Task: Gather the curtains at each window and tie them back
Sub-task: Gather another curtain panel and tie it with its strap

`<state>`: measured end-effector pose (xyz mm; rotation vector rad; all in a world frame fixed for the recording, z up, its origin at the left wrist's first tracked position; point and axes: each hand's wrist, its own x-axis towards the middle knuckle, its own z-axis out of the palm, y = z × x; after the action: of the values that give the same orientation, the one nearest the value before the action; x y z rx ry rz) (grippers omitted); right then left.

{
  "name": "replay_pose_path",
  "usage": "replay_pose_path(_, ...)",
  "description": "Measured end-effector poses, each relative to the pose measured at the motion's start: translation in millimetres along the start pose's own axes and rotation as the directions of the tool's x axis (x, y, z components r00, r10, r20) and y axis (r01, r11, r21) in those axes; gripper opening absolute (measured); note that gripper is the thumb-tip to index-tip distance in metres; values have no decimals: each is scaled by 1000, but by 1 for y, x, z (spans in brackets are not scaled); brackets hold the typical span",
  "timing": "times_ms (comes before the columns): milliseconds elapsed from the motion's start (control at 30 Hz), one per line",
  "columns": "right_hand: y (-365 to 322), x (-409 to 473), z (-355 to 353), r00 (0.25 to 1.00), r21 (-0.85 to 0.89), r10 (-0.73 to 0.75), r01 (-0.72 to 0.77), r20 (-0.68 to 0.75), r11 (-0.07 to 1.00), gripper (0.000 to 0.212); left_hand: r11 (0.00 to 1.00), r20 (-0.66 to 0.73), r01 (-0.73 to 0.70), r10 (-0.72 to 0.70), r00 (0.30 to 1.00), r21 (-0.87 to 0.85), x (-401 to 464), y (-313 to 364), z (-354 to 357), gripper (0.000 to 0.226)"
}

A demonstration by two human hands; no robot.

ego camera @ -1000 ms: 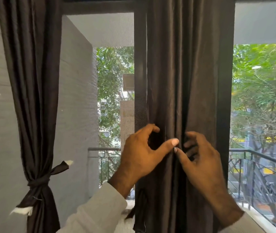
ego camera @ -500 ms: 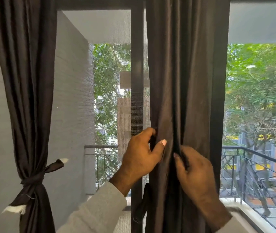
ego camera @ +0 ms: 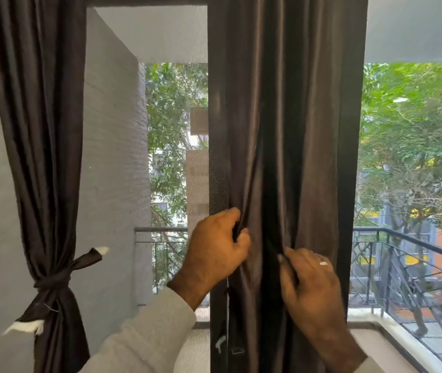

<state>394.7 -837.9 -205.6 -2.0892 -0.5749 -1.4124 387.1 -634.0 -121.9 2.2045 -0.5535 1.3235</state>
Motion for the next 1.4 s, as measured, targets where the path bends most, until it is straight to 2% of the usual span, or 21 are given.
replay_pose_path(100, 5, -1, -11, 972, 56, 191, -185, -134, 981, 26, 997, -64, 61, -58, 996, 47, -6, -20, -8, 16)
replay_pose_path(133, 5, -5, -11, 966, 47, 192, -187, -172, 981, 25, 997, -87, 70, -66, 994, 42, -11, -22, -10, 14)
replay_pose_path(200, 0, -16, -6, 979, -38, 54, -63, -197, 997, 28, 998, -86, 49, -45, 995, 44, -23, -16, -9, 13)
replay_pose_path(300, -14, -29, 10, 977, -105, -199, 190, -83, 976, 39, 1000, -18, 5, -5, 1000, 2, -33, 2, 0, 14)
replay_pose_path(467, -17, -27, 19, 973, -96, -226, 229, 43, 969, 43, 934, 105, 93, -60, 993, -345, -36, -1, 2, 20)
replay_pose_path(633, -14, -44, 27, 937, -95, -326, 339, 126, 936, 37, 944, 117, 44, -6, 993, -328, -45, -7, 1, 37)
replay_pose_path(833, -17, -46, 31, 932, -99, -328, 345, 150, 933, 36, 952, 104, -24, 58, 993, -304, -45, 2, -2, 49)
replay_pose_path(933, -18, -40, 25, 905, -22, -361, 375, 227, 927, 35, 960, 61, 23, -6, 998, -281, -43, -3, -1, 36)
replay_pose_path(1000, -17, -36, 14, 937, 94, -283, 269, 207, 959, 31, 957, 34, 64, -56, 998, -281, -41, -11, -2, 31)
replay_pose_path(1100, -17, -25, -2, 1000, 159, 15, -14, -2, 987, 24, 954, 31, 94, -89, 996, -284, -42, -22, -7, 30)
replay_pose_path(1133, -16, -21, -7, 991, 152, 109, -96, -84, 984, 22, 957, 34, 99, -93, 995, -272, -42, -25, -8, 29)
replay_pose_path(1200, -14, -10, -14, 953, 142, 250, -228, -168, 963, 35, 967, 19, 98, -97, 995, -235, -40, -29, -9, 27)
replay_pose_path(1233, -14, -6, -17, 945, 123, 272, -253, -179, 960, 41, 973, 3, 86, -87, 996, -216, -38, -30, -9, 26)
replay_pose_path(1300, -16, -1, -22, 953, 82, 224, -211, -204, 974, 43, 979, -16, 46, -51, 999, -198, -35, -31, -8, 23)
replay_pose_path(1367, -17, 3, -25, 944, 101, 184, -162, -275, 982, 32, 981, -7, 41, -43, 999, -190, -34, -32, -6, 18)
replay_pose_path(1400, -14, 6, -27, 923, 152, 224, -185, -313, 971, 25, 980, 4, 48, -48, 999, -191, -33, -34, -4, 17)
